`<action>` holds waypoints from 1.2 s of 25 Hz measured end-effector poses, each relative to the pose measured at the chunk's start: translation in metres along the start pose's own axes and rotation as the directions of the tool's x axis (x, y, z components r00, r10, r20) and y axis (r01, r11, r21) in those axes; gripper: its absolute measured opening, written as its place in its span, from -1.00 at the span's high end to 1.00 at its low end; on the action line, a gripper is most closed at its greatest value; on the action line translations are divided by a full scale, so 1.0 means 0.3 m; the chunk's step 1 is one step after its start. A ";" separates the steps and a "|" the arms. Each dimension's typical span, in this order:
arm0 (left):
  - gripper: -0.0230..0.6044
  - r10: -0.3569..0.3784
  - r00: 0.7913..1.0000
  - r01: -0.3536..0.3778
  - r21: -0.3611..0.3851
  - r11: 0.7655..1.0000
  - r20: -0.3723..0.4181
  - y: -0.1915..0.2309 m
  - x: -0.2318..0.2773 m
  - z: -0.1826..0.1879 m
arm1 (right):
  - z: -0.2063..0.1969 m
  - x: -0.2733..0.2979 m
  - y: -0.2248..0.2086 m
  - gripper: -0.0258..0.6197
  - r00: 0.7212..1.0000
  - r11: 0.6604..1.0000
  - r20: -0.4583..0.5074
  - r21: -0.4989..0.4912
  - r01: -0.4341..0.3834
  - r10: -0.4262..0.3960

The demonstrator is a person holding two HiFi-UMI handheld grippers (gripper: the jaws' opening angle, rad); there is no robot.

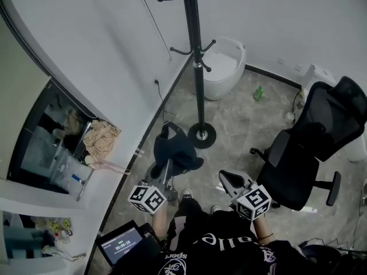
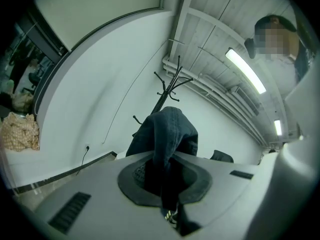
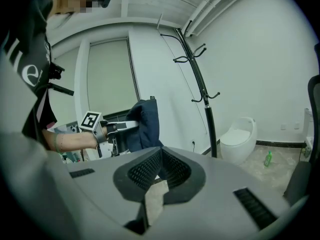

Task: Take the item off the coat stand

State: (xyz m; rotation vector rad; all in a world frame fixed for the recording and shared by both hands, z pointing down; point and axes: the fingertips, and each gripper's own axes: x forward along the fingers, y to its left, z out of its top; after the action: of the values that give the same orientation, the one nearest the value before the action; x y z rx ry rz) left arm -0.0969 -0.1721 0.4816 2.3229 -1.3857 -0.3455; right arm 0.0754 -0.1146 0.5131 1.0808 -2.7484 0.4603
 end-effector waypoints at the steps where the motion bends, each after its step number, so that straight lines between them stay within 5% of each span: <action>1: 0.87 0.014 1.000 -0.014 -0.014 1.000 0.009 -0.029 -0.014 -0.024 | -0.012 -0.037 -0.012 0.86 1.000 1.000 -0.001 0.001 -0.005 0.005; 8: 0.87 0.101 0.995 -0.101 -0.058 0.993 -0.004 -0.236 -0.135 -0.218 | -0.097 -0.236 -0.043 0.86 0.996 0.996 -0.007 0.020 -0.085 0.085; 18: 0.87 0.192 0.981 -0.192 0.012 0.981 -0.022 -0.275 -0.320 -0.222 | -0.151 -0.225 0.096 0.86 0.981 0.979 0.006 0.068 -0.194 0.194; 30: 0.87 0.103 0.991 -0.099 0.044 0.994 -0.088 -0.302 -0.481 -0.255 | -0.167 -0.184 0.272 0.86 0.986 0.980 0.022 0.101 -0.169 0.168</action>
State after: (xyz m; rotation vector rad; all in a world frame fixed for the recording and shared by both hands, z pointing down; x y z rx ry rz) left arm -0.0633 0.0098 0.5072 2.2600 -1.4713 -0.1816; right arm 0.0611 -0.0059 0.5280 0.8774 -2.8696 0.6253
